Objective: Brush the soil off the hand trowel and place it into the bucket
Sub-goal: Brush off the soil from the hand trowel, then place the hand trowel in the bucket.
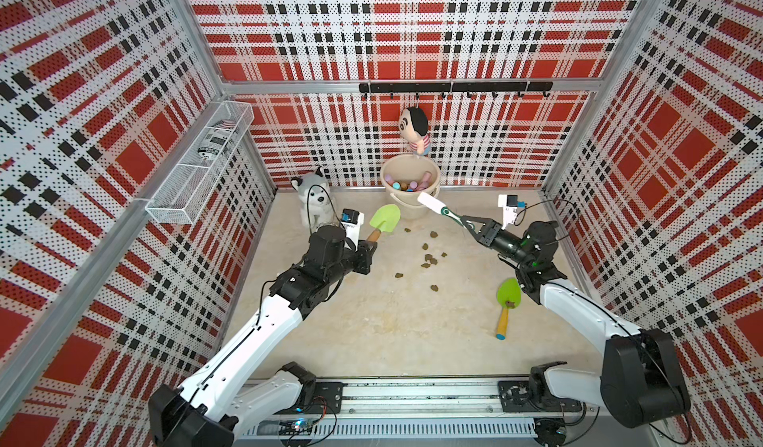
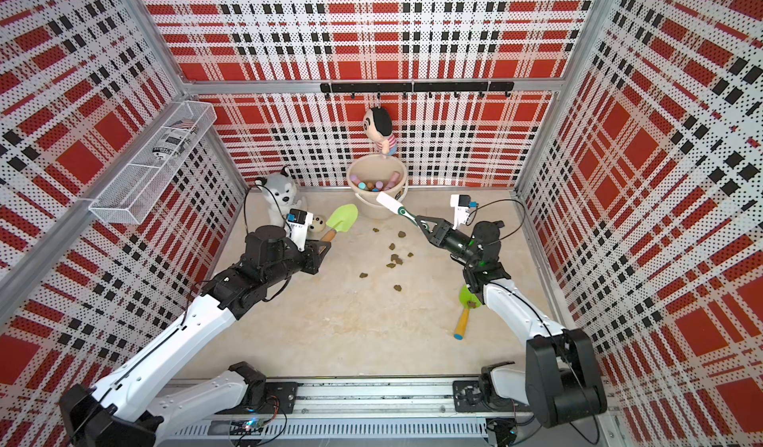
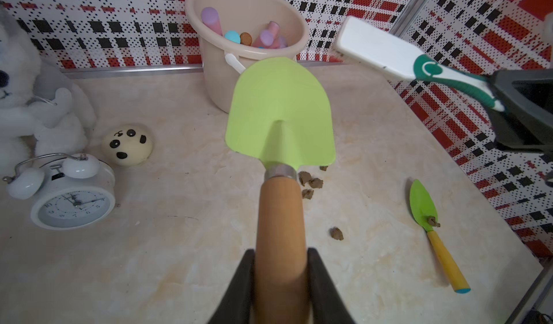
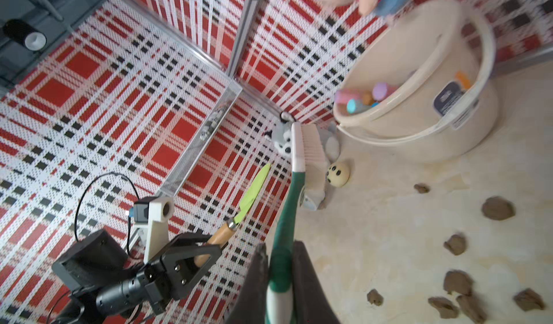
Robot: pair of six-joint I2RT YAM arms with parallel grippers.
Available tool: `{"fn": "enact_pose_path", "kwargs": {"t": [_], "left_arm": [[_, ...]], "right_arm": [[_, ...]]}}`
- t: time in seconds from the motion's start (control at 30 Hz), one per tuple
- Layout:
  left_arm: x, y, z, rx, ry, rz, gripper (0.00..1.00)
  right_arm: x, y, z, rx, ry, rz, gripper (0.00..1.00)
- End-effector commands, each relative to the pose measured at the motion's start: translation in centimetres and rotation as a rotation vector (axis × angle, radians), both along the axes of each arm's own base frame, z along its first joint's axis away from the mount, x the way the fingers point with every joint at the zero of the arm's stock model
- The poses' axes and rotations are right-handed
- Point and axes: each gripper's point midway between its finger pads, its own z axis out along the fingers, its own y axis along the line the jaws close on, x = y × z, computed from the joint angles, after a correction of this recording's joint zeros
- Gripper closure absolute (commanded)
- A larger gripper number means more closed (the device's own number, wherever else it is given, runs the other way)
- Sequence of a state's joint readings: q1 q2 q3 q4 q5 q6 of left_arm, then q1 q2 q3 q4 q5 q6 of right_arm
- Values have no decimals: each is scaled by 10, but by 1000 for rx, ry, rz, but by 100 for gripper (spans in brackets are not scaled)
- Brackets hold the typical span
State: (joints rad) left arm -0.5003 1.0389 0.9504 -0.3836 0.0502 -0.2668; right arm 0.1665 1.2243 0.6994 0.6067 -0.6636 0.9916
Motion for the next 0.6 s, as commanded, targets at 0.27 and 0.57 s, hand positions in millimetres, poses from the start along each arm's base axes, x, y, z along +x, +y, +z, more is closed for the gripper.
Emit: {"fn": "enact_pose_path", "kwargs": {"t": [0.27,0.57], "left_arm": [[63,-36,60,-422,52,201,100],[141,-88,52,-514,275,181,100]], "right_arm": [[-24,-53,32,-99,-134,-291,100],[-38,-62,38,-164,-137,-332,100]]}}
